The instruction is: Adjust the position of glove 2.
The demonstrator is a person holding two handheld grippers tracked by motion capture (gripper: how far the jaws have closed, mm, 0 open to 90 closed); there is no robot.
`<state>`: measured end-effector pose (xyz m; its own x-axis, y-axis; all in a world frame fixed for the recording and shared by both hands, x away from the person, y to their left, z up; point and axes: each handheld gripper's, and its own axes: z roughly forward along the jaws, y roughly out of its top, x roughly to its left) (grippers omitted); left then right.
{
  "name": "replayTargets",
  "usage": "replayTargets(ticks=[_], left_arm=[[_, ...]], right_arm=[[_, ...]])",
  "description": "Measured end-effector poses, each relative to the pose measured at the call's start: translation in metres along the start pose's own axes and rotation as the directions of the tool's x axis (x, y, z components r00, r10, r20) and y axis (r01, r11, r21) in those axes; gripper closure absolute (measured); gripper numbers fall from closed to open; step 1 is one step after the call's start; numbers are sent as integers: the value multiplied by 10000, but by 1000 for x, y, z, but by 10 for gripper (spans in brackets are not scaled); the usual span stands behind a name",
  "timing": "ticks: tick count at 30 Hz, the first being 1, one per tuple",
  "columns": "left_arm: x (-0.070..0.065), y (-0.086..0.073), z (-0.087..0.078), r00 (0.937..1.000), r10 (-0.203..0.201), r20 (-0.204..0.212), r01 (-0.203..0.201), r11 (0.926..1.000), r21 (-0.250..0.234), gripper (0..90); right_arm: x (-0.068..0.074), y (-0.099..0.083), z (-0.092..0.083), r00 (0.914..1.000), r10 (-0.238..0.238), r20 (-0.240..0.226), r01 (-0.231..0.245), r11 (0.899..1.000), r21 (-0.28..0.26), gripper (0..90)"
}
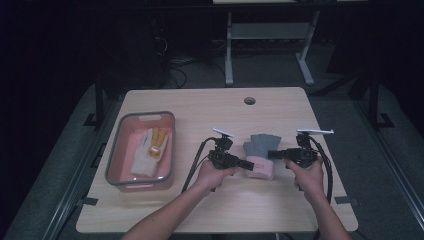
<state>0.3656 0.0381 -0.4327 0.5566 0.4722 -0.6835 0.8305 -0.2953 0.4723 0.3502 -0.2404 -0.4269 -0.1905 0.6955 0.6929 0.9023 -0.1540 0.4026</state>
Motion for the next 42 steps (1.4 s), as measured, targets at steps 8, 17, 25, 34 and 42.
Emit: replayTargets(ticks=[8, 17, 25, 34, 42], left_arm=[[-1, 1, -22, 9998, 40, -174, -44, 9997, -248, 696], [1, 1, -46, 9996, 55, -280, -68, 9989, -470, 697], [2, -1, -66, 9992, 53, -399, -80, 9977, -670, 697], [7, -2, -92, 9982, 21, -597, -77, 9956, -937, 697], [10, -5, -107, 9968, 38, -794, -124, 9940, -1085, 697]], right_arm=[[18, 7, 7, 9994, -208, -287, 208, 9998, -17, 798], [41, 17, 15, 9979, -442, -479, 445, 9990, 49, 799], [57, 22, 23, 9960, -559, -701, 569, 9983, 115, 799], [79, 31, 36, 9916, -903, -928, 924, 9955, 187, 798], [94, 37, 46, 9891, -1070, -1011, 1106, 9934, 307, 798]])
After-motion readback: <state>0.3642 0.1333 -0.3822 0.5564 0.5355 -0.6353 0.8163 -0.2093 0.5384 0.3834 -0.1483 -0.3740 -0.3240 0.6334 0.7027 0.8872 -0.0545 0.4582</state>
